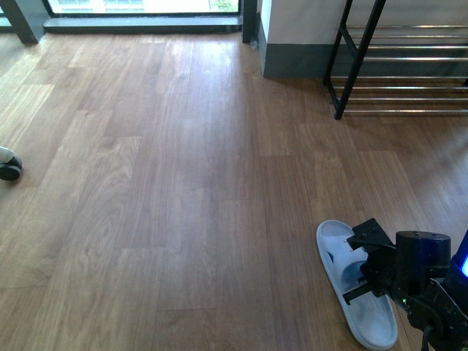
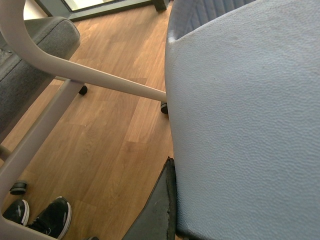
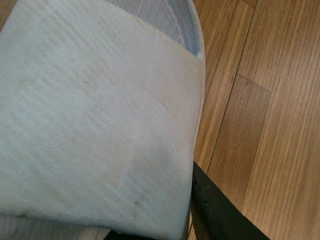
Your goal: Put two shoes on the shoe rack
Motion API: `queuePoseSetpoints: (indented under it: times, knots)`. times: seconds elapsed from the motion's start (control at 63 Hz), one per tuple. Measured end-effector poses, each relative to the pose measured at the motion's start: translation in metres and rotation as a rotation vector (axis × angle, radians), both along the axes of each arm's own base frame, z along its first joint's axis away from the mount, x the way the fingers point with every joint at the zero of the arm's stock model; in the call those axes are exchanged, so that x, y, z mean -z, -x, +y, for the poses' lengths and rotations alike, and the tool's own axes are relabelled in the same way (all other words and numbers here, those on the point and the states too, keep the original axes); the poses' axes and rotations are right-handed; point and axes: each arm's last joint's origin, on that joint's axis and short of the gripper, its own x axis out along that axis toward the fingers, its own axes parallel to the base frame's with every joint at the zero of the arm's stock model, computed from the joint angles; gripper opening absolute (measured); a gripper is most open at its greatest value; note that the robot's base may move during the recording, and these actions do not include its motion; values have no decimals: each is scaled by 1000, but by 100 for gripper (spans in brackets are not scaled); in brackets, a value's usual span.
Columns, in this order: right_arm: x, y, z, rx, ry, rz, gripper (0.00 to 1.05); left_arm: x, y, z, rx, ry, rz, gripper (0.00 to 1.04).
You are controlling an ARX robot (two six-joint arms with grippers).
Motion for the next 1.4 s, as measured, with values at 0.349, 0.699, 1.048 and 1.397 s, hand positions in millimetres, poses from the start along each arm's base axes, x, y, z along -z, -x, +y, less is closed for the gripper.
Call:
queuePoseSetpoints:
  times: [0.349,0.699,1.048,1.397]
  knots:
    - [-26,7,4,-40,-50,-37,1,0,0,0,0,0,0,2]
    - [-171,31,6,-212,-53,-200,1,0,0,0,0,0,0,2]
    - [-324,104,-12,-267,-127,-387,1,0,0,0,0,0,0,2]
    - [-390,164,-13,-278,-143,-612,1,0,0,0,0,0,0,2]
